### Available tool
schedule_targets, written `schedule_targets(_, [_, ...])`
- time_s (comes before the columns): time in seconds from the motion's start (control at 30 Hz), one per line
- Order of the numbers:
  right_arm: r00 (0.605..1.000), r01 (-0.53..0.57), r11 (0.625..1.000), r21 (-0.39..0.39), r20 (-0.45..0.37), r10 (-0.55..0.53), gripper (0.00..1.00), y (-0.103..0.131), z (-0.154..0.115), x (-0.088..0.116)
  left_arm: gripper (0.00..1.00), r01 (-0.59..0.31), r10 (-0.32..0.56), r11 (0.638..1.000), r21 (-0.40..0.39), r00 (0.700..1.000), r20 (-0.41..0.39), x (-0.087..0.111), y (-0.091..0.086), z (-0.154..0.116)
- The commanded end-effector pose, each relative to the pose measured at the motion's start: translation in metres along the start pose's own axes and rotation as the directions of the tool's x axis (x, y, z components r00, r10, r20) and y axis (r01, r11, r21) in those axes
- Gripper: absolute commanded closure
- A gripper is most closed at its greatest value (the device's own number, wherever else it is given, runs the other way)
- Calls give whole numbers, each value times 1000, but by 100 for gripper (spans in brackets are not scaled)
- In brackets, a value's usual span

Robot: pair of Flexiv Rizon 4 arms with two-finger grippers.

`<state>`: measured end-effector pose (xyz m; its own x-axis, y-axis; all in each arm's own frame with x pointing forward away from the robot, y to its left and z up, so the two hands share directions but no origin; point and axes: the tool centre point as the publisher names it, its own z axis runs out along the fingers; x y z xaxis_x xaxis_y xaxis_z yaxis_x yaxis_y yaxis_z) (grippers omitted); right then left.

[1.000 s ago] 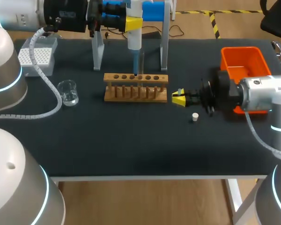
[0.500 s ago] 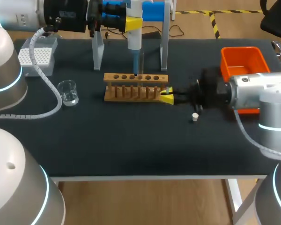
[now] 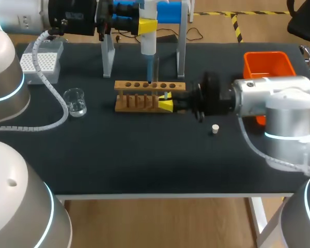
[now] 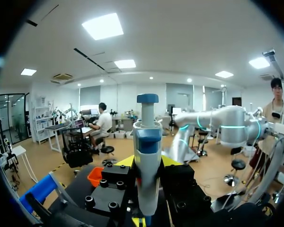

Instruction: Invert the test tube, pick up the pipette, mount the tip to pipette, aspirate from beaker and dispense into the tube, eject the tip, return the pipette, and cap with the stopper.

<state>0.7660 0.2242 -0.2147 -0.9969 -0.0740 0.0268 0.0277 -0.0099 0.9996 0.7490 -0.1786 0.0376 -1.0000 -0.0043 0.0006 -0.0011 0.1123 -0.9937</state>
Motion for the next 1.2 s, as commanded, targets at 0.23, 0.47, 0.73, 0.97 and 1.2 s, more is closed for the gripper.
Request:
schedule_targets(0.23, [1000, -18, 1000, -5, 5, 18, 100, 2, 29, -10, 100, 1, -1, 1000, -2, 1000, -1, 0, -1, -1])
schedule_targets(0.47, [1000, -26, 1000, 9, 16, 26, 100, 7, 34, -12, 100, 1, -1, 1000, -2, 1000, -1, 0, -1, -1])
schedule_targets(0.73, [999, -30, 999, 30, 34, 29, 100, 16, 36, -9, 100, 1, -1, 1000, -2, 1000, -1, 0, -1, -1])
schedule_targets(0.97, [999, -34, 999, 23, 35, 33, 100, 27, 37, 2, 100, 1, -1, 1000, -2, 1000, -1, 0, -1, -1])
schedule_targets(1.2, [998, -47, 999, 20, 47, 46, 100, 33, 34, 9, 100, 1, -1, 1000, -2, 1000, -1, 0, -1, -1])
